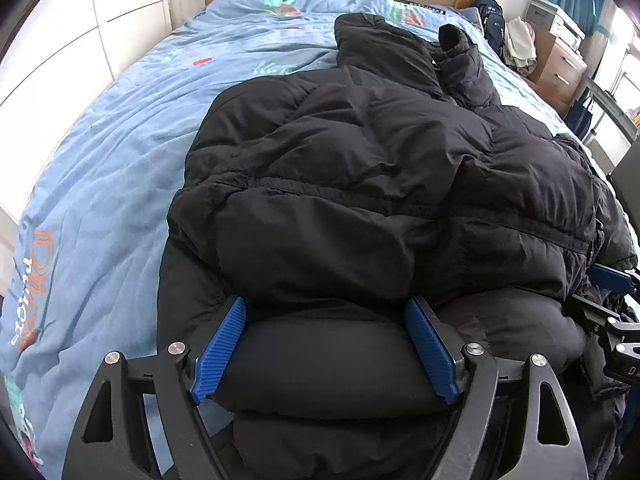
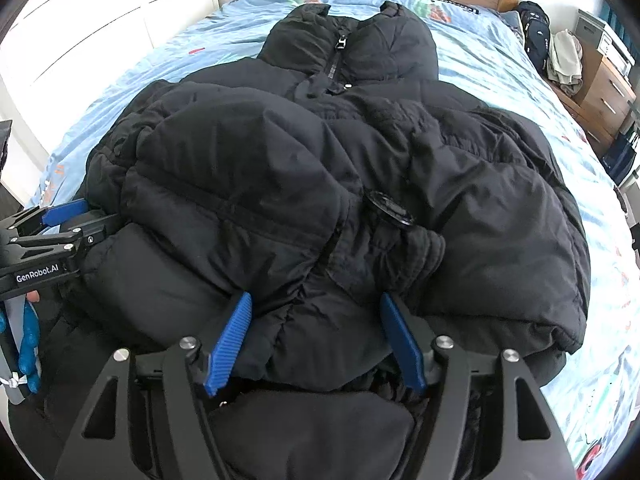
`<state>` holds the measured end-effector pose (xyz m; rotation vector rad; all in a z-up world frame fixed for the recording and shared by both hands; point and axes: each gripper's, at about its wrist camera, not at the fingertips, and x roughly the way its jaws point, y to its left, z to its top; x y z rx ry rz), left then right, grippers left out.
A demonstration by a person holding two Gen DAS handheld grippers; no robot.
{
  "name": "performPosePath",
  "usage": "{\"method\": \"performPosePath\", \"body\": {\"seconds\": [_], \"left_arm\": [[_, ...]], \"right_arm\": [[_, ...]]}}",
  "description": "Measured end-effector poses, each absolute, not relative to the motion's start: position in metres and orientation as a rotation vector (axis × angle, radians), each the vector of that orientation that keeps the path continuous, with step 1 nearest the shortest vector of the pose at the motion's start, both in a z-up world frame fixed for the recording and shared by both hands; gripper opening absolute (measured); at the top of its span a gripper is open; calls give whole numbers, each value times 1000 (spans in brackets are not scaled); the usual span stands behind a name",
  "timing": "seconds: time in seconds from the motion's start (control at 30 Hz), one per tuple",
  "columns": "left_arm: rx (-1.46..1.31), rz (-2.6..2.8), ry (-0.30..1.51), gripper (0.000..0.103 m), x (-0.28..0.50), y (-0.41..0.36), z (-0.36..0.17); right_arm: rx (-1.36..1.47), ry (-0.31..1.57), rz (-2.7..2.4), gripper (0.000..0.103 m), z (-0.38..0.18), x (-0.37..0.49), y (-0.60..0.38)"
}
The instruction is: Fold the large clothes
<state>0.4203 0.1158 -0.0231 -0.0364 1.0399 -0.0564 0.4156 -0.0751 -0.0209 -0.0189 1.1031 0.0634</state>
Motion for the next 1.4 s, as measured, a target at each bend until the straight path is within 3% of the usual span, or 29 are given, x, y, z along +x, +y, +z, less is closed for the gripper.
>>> {"method": "performPosePath", "body": {"seconds": [0.8, 1.1, 1.4], "left_arm": [[-123, -180, 1080, 87, 421, 134, -23], [-171, -216, 1023, 87, 427, 169, 27], [-247, -211, 981, 86, 519, 196, 56]], "right_arm": [[42, 1153, 158, 72, -23, 426, -90], [62, 1113, 248, 72, 26, 437, -124], [90, 965, 115, 72, 74, 506, -189]]}}
